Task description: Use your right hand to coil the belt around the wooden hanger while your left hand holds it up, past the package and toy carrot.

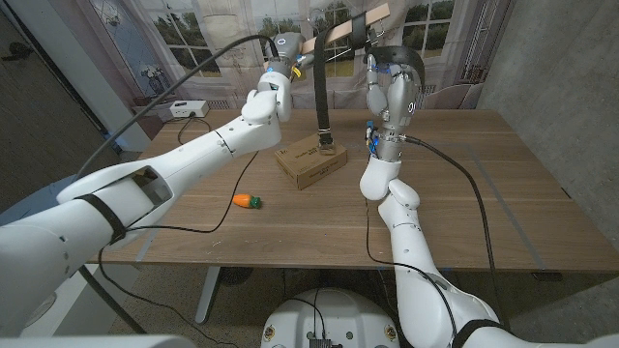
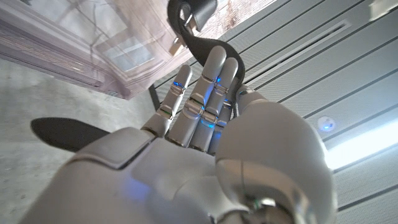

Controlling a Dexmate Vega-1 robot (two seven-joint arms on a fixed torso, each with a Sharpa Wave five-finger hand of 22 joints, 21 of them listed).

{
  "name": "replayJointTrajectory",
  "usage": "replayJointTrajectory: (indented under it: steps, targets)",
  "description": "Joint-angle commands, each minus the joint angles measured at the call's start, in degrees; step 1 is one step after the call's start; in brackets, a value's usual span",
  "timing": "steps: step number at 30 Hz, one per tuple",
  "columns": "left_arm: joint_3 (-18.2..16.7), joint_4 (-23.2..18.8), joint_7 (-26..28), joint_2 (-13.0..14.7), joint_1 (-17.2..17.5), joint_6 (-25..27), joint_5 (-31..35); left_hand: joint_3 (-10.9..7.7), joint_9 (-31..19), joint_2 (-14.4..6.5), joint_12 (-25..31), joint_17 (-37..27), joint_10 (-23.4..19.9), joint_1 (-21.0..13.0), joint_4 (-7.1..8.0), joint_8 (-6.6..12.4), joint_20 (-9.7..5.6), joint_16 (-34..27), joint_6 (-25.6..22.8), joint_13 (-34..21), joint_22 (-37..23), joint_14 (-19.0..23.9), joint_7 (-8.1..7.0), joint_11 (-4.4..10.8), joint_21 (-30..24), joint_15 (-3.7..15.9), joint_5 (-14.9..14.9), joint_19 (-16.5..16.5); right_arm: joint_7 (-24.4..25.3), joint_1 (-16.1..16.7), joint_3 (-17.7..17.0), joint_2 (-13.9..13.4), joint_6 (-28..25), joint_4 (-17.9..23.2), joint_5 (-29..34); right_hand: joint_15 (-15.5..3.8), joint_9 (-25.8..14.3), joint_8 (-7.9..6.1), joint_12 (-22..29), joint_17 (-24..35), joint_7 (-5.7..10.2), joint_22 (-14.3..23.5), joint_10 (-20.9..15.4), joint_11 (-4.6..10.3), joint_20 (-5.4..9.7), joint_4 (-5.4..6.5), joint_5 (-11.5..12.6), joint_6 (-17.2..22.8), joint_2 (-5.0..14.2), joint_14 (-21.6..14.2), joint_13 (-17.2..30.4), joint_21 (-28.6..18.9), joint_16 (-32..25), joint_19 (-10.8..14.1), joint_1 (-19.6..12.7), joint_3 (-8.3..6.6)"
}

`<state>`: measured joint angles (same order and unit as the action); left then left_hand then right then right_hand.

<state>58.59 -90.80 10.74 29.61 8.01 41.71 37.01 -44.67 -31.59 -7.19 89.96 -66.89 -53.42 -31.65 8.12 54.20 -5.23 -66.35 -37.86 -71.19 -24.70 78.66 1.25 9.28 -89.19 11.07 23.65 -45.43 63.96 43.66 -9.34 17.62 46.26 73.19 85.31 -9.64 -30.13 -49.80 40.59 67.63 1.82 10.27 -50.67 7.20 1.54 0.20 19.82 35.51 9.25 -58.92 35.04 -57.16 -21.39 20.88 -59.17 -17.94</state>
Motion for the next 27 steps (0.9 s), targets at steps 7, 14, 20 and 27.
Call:
replayJointTrajectory:
  steps: [7, 14, 20, 27]
  targets:
    - [8.29, 1.18, -20.64, 2.01, -8.78, -0.51, 5.34, 0.06, 0.89, 0.49, 0.39, -0.25, 1.04, -0.57, -0.45, -0.83, -3.17, -0.28, -1.12, -0.14, 0.01, -0.11, 0.02, 0.95, 0.04, 0.41, -0.22, 0.27, 0.04, -3.79, 14.24, -14.84, -10.87, 1.71, 1.56, -3.24, 0.26, -2.96, 0.0, -0.35, 1.93, 0.04, 0.36, 1.12, 0.43, -1.89, 0.57, 2.83, -0.23, -0.19, -0.24, 0.14, 0.45, 0.28, 0.27, -1.27]
    - [10.31, 2.0, -23.17, 2.42, -9.74, -3.01, 9.87, 0.14, 1.31, 0.92, 0.42, 0.11, 1.17, -0.68, -0.56, -1.06, -3.13, 0.08, -1.29, -0.13, 0.09, -0.42, -0.44, 1.0, 0.07, 0.33, -0.19, 0.47, 0.04, -6.08, 18.55, -19.92, -14.51, 1.27, 0.08, -3.23, 0.37, -2.95, -0.29, -0.87, 2.43, 0.04, 0.43, 1.31, 0.75, -1.94, 0.66, 2.72, -0.4, 0.48, -0.67, 0.33, 1.3, 0.01, 0.57, -1.12]
    - [11.71, 3.79, -25.66, 2.27, -10.53, -6.05, 14.0, 0.13, 1.75, 1.33, 0.47, 0.53, 1.15, -0.92, -0.58, -1.34, -3.13, 0.52, -1.5, -0.12, -0.01, -0.57, -0.78, 0.84, -0.01, 0.3, 0.02, 0.7, 0.04, -7.94, 25.25, -26.54, -18.34, 1.69, -7.54, -3.25, 0.52, -3.0, -1.46, -2.35, 3.13, 0.05, 1.25, 1.3, 0.75, -1.8, 0.75, 2.62, -0.32, 1.75, -2.07, 0.63, 3.16, -0.49, 1.08, -1.02]
    - [12.63, 4.81, -23.86, 2.57, -10.04, -9.84, 20.37, 0.18, 1.77, 1.63, 0.42, 0.54, 1.35, -0.99, -0.48, -1.41, -2.97, 0.6, -1.48, -0.11, -0.04, -0.53, -0.87, 0.88, -0.01, 0.33, 0.19, 0.92, -12.84, -7.31, 33.89, -37.02, -26.0, 10.47, -22.68, -3.22, 0.56, -3.05, -2.38, -3.24, 3.38, 0.06, 1.83, 1.02, 0.88, -1.78, 0.78, 2.29, -0.38, 2.69, -3.19, 0.98, 4.49, -1.19, 1.4, -0.96]
